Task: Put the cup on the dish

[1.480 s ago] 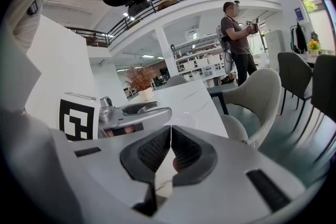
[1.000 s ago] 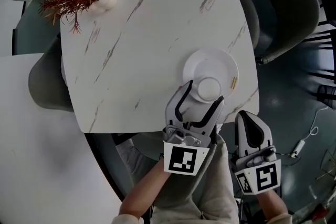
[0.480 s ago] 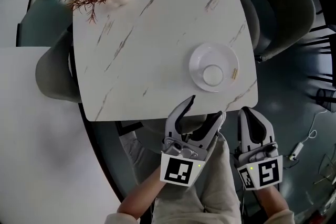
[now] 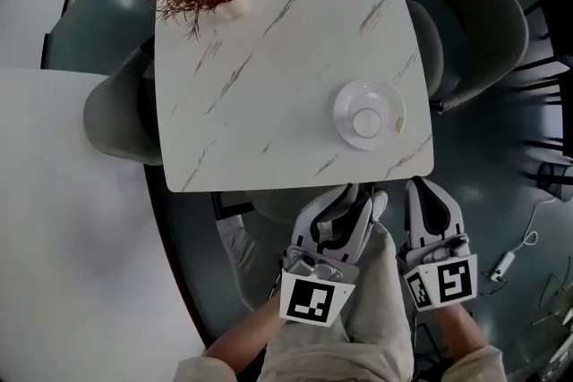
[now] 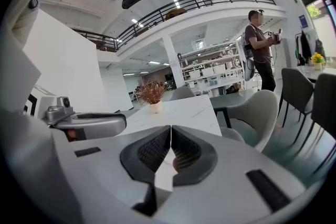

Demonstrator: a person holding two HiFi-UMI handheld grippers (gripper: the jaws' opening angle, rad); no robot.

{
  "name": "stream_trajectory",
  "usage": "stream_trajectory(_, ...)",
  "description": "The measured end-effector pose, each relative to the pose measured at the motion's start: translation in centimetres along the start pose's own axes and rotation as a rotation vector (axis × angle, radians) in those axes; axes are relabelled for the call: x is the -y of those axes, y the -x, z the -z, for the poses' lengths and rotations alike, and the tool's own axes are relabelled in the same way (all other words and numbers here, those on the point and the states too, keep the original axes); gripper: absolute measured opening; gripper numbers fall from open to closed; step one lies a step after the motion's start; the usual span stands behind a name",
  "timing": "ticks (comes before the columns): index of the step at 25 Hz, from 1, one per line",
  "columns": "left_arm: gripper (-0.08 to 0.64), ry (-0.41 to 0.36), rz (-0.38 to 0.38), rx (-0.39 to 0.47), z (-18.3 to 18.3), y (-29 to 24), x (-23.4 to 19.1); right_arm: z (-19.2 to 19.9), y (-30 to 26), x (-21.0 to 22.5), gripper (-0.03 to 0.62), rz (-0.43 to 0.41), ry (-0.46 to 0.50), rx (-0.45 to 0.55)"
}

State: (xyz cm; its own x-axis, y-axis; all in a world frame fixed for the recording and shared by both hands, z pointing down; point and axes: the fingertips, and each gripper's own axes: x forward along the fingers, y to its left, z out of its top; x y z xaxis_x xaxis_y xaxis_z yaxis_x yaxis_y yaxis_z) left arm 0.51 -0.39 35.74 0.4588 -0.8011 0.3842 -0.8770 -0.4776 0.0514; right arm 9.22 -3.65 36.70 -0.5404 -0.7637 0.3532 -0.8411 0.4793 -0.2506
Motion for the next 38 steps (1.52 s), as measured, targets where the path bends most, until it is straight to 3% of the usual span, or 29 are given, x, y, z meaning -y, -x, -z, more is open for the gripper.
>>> stream_trajectory(4, 0.089, 0.038, -0.036, 0.002, -1.7, 1.7, -0.1, -1.5, 0.7, -0.7, 0.005, -0.011, 0.019, 0.004)
stream_trajectory(8, 0.089, 0.168, -0.092, 0.109, -4.6, 3.8, -0.3, -3.3, 1.8, -1.8, 0.005, -0.019, 0.026, 0.014)
stream_trajectory(11, 0.087, 0.131, -0.074, 0.101, -5.9, 5.5, 0.0, -4.9, 2.5, -2.7, 0.005, -0.020, 0.023, 0.023)
stream_trajectory(15, 0.005, 0.130, -0.089, 0.118, -7.7, 7.4, -0.4, -7.8, 3.7, -4.0, 0.006, -0.020, 0.019, 0.045)
stream_trajectory(17, 0.005, 0.122, -0.080, 0.108, -8.4, 7.9, -0.6, -9.2, 4.2, -4.8, 0.005, -0.025, 0.040, 0.047)
stream_trajectory(21, 0.005, 0.182, -0.104, 0.117, -10.0, 9.1, -1.1, -12.0, 5.6, -6.2, 0.005, -0.051, 0.079, 0.054)
stream_trajectory(24, 0.005, 0.159, -0.098, 0.127, -11.5, 10.4, -0.7, -13.6, 6.6, -6.9, 0.005, -0.062, 0.096, 0.069)
stream_trajectory(27, 0.005, 0.163, -0.091, 0.114, -12.2, 12.0, 0.0, -14.2, 7.5, -7.6, 0.006, -0.067, 0.092, 0.068)
stream_trajectory(33, 0.005, 0.243, -0.102, 0.110, -13.2, 15.1, 1.0, -15.1, 8.1, -8.2, 0.005, -0.067, 0.046, 0.050)
stream_trajectory(38, 0.005, 0.229, -0.103, 0.108, -13.9, 16.9, 1.6, -16.4, 8.7, -8.9, 0.006, -0.075, 0.056, 0.066)
